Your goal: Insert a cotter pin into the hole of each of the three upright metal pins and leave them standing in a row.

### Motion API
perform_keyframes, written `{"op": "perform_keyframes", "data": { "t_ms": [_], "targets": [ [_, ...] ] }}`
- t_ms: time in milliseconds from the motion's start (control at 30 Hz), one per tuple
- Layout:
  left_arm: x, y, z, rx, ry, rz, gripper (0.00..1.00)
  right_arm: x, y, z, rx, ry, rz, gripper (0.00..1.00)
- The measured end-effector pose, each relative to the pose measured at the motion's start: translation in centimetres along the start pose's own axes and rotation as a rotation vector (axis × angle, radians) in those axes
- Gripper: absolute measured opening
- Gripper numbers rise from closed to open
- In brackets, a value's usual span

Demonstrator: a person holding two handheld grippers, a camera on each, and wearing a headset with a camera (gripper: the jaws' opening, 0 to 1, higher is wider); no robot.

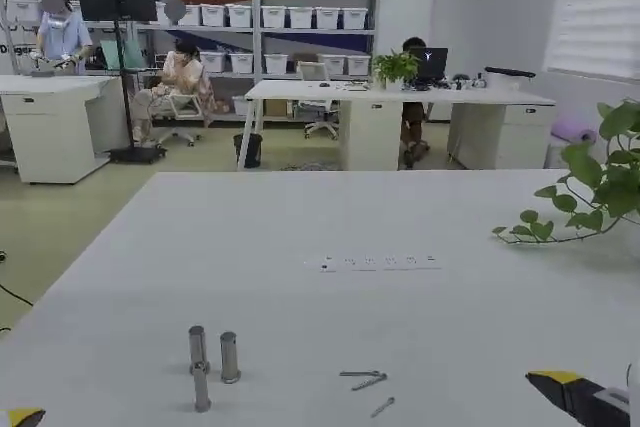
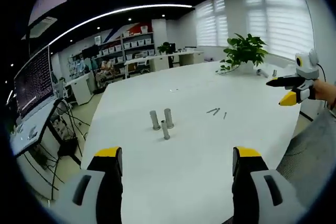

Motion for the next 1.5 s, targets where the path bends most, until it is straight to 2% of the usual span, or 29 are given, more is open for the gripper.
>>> {"op": "perform_keyframes", "data": {
  "t_ms": [933, 1500],
  "targets": [
    [0.3, 0.6, 0.8, -0.011, -0.029, 0.026, 0.90, 0.5, 0.2, -0.2, 0.002, -0.003, 0.008, 0.98],
    [0.5, 0.7, 1.1, -0.006, -0.035, 0.021, 0.85, 0.8, 0.1, -0.1, 0.003, -0.016, 0.002, 0.98]
  ]
}}
Point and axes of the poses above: the centre of the closed fingertips' face, and the gripper's own axes: x roughly forward along the fingers, z roughly to its left, y roughly out of its underside, the point moved 6 cm from there along -x, roughly backward along the fingers, and after that the axes turned 11 degrees about z, right-handed, at the moved point
